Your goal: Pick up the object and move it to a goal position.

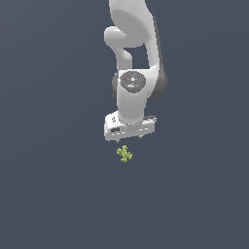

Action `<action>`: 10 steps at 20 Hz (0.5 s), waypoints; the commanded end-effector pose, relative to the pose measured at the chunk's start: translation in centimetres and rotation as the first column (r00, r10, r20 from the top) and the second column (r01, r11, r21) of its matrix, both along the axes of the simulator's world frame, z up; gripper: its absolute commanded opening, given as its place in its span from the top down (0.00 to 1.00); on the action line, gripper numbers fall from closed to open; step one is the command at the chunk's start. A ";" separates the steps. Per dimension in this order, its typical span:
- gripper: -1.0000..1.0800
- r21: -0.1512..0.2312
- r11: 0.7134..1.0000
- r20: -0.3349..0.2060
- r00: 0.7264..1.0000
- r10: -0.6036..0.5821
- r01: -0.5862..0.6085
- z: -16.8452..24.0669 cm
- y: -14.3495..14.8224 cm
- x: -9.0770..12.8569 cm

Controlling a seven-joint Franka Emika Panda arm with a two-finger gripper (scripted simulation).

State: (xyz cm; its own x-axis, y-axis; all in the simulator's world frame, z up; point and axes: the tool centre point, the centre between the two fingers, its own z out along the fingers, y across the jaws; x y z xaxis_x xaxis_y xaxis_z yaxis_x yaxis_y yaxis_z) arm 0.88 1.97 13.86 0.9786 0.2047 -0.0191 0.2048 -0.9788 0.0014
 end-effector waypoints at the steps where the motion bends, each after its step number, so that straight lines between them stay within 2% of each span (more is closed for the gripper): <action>1: 0.04 0.001 0.999 0.002 0.999 0.054 -0.054 -0.7 -0.3 0.4; 10: 0.04 0.004 0.970 0.013 0.970 0.241 -0.241 -3.3 -1.4 1.6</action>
State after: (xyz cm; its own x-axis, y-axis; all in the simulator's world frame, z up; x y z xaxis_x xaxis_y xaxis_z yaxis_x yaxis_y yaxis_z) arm 2.30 0.71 10.90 0.9124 0.4092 -0.0082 0.4092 -0.9125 0.0000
